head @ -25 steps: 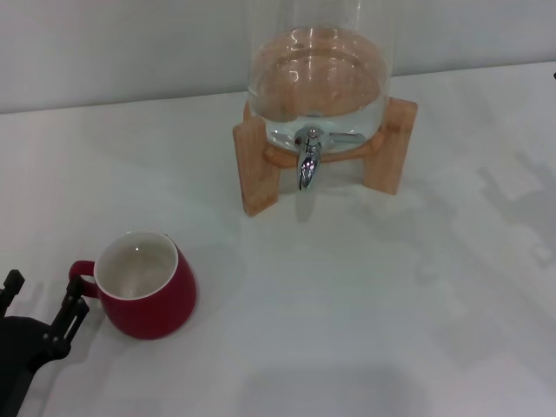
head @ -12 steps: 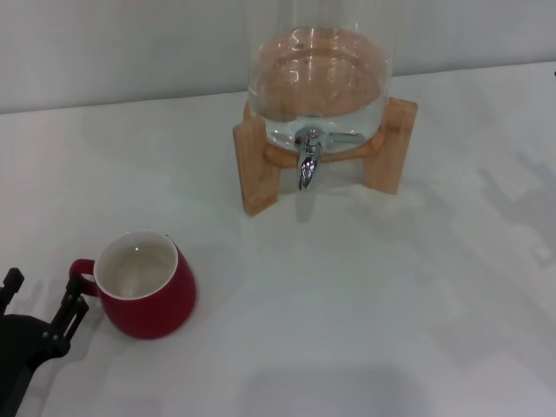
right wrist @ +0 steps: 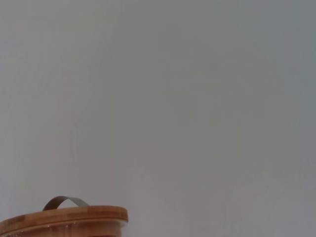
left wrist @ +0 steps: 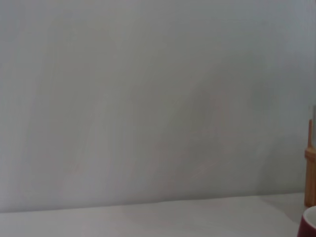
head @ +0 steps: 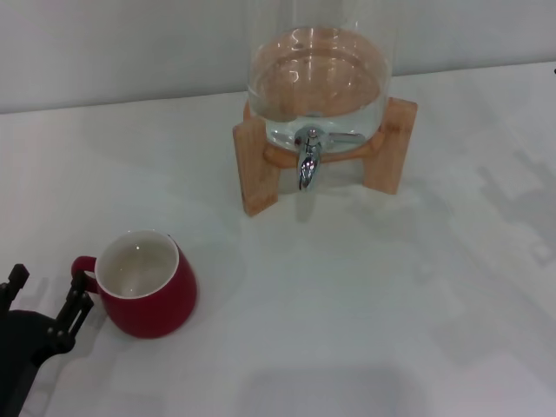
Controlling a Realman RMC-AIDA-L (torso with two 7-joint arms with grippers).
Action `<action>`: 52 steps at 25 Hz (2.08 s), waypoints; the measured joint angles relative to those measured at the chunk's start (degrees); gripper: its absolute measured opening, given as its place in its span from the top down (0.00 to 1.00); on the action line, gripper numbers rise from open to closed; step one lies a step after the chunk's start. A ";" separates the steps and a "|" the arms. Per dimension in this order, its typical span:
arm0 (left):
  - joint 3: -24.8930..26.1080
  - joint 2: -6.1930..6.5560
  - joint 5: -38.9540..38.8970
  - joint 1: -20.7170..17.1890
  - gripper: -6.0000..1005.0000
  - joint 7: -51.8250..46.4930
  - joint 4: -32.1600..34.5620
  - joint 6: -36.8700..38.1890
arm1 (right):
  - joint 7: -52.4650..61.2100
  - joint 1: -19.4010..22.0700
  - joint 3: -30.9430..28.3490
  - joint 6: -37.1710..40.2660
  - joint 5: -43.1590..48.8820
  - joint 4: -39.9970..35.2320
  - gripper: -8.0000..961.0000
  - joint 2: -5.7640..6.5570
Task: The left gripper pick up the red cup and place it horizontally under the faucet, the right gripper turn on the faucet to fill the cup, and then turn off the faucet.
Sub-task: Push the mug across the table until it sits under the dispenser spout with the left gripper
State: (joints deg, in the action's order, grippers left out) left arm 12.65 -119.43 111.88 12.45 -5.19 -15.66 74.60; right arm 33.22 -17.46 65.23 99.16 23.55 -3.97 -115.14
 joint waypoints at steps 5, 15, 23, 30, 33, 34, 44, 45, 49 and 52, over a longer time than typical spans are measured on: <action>0.00 -0.01 0.01 0.24 0.20 0.00 -0.15 -0.93 | 0.00 -0.04 0.07 -0.06 0.00 -0.07 0.21 0.00; 0.00 -0.10 0.01 0.30 0.20 0.00 -0.25 -1.35 | 0.00 0.03 0.06 -0.18 0.01 -0.07 0.21 0.00; 0.00 -0.09 0.01 0.30 0.20 -0.06 -0.25 -1.35 | 0.00 0.06 0.03 -0.11 0.01 -0.16 0.21 0.00; 0.00 -0.02 0.01 0.29 0.20 -0.17 -0.06 -1.34 | 0.00 0.06 -0.03 -0.07 0.01 -0.16 0.21 0.00; 0.00 -0.01 0.01 0.29 0.20 -0.18 0.02 -1.34 | 0.00 0.06 0.04 -0.04 0.01 -0.16 0.21 0.00; 0.01 -0.01 0.00 0.29 0.20 -0.18 0.05 -1.39 | 0.00 0.05 0.05 -0.03 0.01 -0.16 0.21 0.00; 0.12 -0.01 -0.02 0.58 0.20 -0.17 0.18 -2.22 | 0.00 -0.03 0.07 0.08 0.01 -0.24 0.21 0.00; 0.10 -0.01 -0.02 0.61 0.20 -0.17 0.19 -2.30 | 0.00 -0.05 0.06 0.08 0.01 -0.24 0.21 0.00; 0.04 -0.01 -0.01 0.88 0.20 -0.17 0.25 -2.66 | 0.00 -0.11 0.07 0.08 0.01 -0.28 0.21 0.00; 0.00 -0.01 0.00 0.96 0.20 -0.17 0.29 -2.70 | 0.00 -0.12 0.06 0.08 0.01 -0.33 0.21 0.00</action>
State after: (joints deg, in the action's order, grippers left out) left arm 12.66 -119.44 111.88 13.41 -5.36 -15.37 71.91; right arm 33.22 -17.58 65.30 99.23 23.56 -4.30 -115.14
